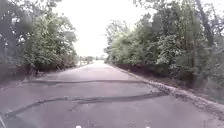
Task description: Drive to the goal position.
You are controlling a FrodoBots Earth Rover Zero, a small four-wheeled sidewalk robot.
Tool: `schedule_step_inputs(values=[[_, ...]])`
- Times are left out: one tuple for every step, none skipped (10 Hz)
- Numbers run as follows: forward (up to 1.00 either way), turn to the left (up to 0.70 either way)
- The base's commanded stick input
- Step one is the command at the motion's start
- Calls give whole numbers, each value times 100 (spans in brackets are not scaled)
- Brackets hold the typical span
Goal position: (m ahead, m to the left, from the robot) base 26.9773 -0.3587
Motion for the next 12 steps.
schedule_step_inputs(values=[[100,-1],[100,-1],[100,-1],[100,-1],[100,-2],[100,-3],[100,-5],[100,-7],[100,-8],[100,-9],[100,-11],[100,-12]])
